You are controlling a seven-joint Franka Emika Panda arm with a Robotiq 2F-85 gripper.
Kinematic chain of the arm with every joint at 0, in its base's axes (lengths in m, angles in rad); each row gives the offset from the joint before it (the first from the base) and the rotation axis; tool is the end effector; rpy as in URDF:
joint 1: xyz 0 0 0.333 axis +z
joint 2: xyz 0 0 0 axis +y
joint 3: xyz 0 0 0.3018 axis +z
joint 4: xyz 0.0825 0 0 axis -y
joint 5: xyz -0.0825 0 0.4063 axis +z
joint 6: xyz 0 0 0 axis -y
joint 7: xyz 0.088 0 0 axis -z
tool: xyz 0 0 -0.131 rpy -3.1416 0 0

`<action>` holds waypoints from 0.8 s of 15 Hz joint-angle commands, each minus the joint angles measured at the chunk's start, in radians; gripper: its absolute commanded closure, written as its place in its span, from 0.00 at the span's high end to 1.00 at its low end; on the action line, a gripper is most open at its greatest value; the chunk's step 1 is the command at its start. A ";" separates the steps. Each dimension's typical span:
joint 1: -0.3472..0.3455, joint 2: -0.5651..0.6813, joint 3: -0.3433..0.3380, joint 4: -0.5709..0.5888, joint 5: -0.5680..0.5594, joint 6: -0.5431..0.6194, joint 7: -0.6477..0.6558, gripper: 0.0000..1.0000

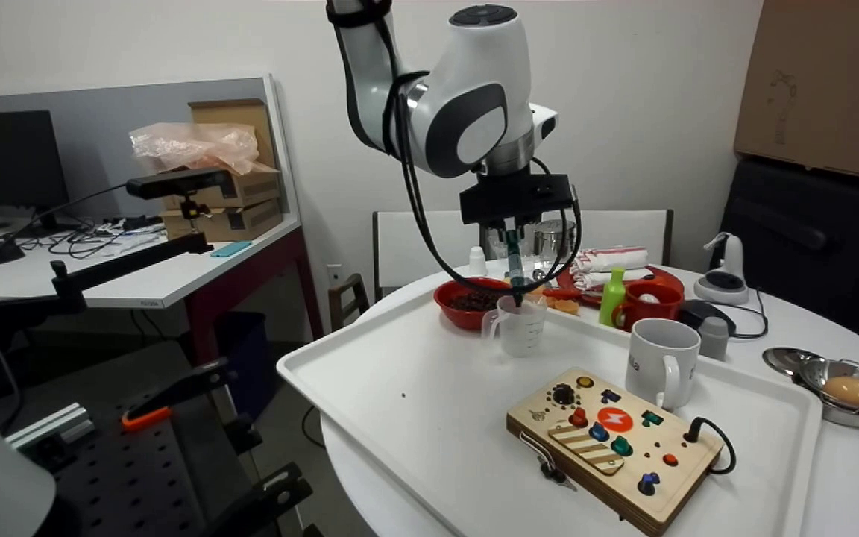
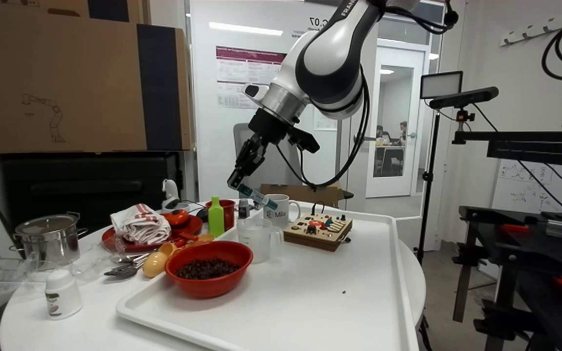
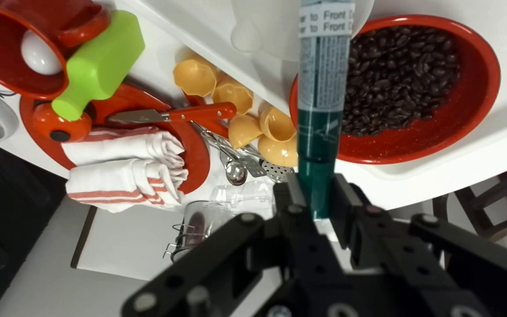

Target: Pick the marker on the tray and put it in the white mug

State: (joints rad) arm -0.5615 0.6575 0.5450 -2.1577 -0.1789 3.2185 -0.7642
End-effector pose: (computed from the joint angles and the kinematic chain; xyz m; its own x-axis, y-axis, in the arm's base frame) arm 0.6120 0.0141 0.1373 0.5912 0.6156 0.5211 0.6415 -0.7505 0.1587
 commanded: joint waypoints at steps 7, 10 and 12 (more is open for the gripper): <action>0.172 0.030 -0.264 0.105 -0.018 0.228 0.424 0.05; 0.241 0.033 -0.371 0.174 0.021 0.258 0.534 0.05; 0.287 0.043 -0.439 0.242 0.062 0.243 0.599 0.05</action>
State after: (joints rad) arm -0.3515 0.6787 0.1987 -2.0202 -0.1668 3.4614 -0.2622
